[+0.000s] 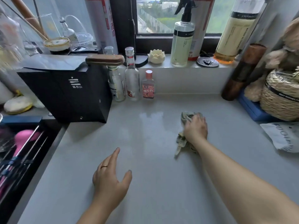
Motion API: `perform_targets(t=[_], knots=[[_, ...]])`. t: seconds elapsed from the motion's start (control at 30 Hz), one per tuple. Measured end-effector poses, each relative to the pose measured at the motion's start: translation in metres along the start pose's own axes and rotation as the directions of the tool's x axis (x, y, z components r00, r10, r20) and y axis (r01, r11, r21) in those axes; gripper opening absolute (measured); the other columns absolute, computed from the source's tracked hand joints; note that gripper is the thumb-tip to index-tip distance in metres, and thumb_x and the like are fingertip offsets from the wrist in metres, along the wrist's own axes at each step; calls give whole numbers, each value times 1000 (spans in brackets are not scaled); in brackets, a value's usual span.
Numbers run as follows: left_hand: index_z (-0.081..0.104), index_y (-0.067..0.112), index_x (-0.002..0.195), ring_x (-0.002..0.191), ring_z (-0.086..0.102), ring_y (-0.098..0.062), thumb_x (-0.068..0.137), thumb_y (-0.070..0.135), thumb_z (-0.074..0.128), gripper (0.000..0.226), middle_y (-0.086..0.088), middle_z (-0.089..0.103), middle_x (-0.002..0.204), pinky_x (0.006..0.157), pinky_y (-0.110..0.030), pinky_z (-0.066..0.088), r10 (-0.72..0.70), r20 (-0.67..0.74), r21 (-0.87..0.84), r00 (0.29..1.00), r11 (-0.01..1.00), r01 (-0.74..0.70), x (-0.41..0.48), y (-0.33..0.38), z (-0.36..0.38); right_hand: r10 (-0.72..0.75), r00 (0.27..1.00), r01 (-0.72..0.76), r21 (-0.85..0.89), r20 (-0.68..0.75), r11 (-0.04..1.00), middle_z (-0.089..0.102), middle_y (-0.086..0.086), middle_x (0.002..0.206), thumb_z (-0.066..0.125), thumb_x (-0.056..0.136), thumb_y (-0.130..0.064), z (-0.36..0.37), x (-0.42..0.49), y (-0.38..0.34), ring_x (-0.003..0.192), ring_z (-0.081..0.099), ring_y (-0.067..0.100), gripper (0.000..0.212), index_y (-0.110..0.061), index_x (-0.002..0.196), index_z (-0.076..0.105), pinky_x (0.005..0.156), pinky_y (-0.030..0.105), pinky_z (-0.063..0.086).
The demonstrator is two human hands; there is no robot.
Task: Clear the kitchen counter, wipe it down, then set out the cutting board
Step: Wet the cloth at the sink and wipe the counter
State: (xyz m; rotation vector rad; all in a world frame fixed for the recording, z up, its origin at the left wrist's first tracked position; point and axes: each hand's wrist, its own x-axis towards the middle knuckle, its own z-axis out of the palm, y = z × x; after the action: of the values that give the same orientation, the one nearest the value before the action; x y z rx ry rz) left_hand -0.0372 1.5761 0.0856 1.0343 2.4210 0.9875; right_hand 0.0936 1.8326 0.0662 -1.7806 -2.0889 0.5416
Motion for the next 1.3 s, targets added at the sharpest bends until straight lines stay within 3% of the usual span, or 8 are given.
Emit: perform_targets(t=[0.23,0.4,0.6,0.73,0.83,0.97,1.13,1.3], knots=[[33,20,138,123,44,-27,60,31,53,81,-9,50,133,104,-41,33,-15,-32,-97,999,995,11,25,5,3,-510,828,490,144,233,860,34,16,146,45,87,-16,92,-72,-140,135,27,32,37,0,120,45,114,41,20],[39,19,135,120,48,-30,54,29,56,83,-11,55,128,103,-45,37,-33,-59,-128,998,991,25,35,5,-2,-469,848,442,158,247,883,33,12,145,45,82,-7,102,-52,-170,137,21,35,43,-15,124,43,113,40,20],[44,20,132,115,52,-36,39,53,41,99,-14,61,121,97,-47,39,-12,-92,-98,996,995,3,37,19,9,-495,812,457,192,308,869,29,9,150,44,82,-6,94,-22,-166,140,12,39,53,-27,131,46,117,42,12],[34,26,136,121,45,-32,63,33,62,79,-10,55,130,101,-45,33,-10,-35,-117,999,993,6,31,33,27,-381,902,350,173,201,920,38,9,145,42,84,-6,69,8,-119,135,22,36,49,-25,128,51,114,38,17],[20,34,139,123,41,-24,70,17,72,88,-2,49,134,104,-43,29,30,29,-145,999,989,-26,24,44,46,-259,960,250,95,107,964,38,6,147,38,89,-9,35,44,-51,135,26,33,45,-26,129,51,111,34,22],[14,38,139,122,42,-21,71,32,66,85,0,49,132,105,-42,28,126,126,-180,984,978,-102,6,68,68,-90,996,90,29,6,996,33,6,151,34,94,-14,-16,61,47,138,24,30,41,-26,130,51,115,33,22],[45,23,131,124,46,-30,53,56,38,84,-7,56,127,104,-49,30,198,233,17,952,978,-208,-17,75,88,-74,997,74,17,8,997,25,3,154,36,92,-11,-59,0,117,143,16,27,46,-28,134,46,118,33,13],[62,19,113,120,48,-41,59,56,39,70,-18,57,124,98,-58,33,209,221,208,953,944,-255,-27,60,102,-190,982,190,20,-11,982,32,-2,151,41,85,-12,-86,-126,178,138,17,10,49,-32,129,51,117,26,14]])
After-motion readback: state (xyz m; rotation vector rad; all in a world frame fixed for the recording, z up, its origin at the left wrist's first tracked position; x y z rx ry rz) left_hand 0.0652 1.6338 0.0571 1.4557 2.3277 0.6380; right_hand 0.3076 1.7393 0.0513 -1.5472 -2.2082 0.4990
